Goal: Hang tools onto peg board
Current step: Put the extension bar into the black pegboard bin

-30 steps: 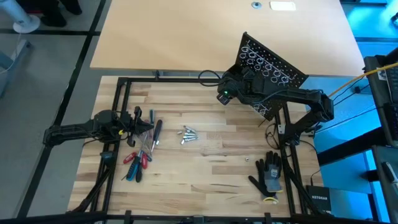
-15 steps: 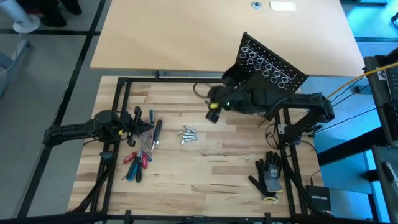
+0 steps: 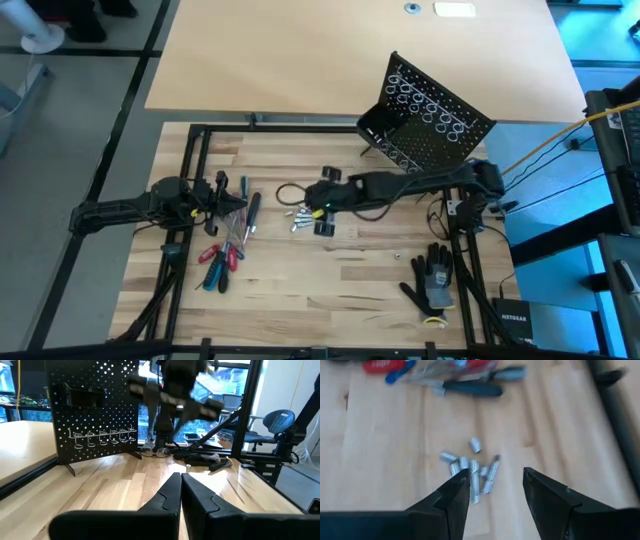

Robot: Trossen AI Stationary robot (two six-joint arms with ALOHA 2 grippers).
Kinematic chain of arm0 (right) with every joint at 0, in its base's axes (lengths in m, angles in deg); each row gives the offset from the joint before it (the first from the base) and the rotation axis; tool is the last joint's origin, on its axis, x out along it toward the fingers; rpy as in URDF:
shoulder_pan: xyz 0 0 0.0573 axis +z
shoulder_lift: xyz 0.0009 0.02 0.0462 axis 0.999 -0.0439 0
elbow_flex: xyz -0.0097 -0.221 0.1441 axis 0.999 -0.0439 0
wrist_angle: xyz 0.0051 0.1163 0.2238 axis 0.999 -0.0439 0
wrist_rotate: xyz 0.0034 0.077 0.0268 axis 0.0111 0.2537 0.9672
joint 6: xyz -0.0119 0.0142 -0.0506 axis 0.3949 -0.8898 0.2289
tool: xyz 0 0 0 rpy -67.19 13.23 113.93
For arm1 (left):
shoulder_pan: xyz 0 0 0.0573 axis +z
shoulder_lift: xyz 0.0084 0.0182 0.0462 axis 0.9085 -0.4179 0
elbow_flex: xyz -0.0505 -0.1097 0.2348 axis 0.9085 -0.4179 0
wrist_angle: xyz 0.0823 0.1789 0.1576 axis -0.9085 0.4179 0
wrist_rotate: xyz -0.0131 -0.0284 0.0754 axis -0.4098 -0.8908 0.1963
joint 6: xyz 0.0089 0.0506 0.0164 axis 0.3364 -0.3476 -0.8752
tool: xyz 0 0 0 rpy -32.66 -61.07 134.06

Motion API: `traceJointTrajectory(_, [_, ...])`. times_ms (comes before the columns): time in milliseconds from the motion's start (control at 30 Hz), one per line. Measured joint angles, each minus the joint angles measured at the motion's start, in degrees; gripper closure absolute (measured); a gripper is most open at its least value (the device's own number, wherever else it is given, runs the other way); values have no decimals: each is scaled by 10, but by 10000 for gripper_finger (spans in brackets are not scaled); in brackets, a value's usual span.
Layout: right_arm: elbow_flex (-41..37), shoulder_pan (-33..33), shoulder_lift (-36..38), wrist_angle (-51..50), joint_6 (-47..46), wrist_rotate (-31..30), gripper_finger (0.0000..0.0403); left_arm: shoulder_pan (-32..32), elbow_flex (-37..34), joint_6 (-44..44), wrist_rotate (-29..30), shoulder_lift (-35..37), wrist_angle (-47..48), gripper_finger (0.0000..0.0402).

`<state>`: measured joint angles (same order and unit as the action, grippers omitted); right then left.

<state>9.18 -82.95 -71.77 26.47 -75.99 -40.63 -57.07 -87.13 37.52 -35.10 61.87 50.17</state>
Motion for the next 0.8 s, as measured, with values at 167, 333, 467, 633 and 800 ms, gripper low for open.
traceJointTrajectory(167, [0,0,-51,7,0,69,220,0,0,0,0,0,0,400])
traceJointTrajectory(333, [0,0,-96,14,0,108,220,0,0,0,0,0,0,400])
traceJointTrajectory(467, [0,0,-130,23,0,126,220,0,0,1,0,0,0,400])
traceJointTrajectory(633, [0,0,-159,42,1,130,220,0,0,2,0,0,0,400])
traceJointTrajectory(800, [0,-1,-171,52,2,130,220,0,0,2,0,0,0,400])
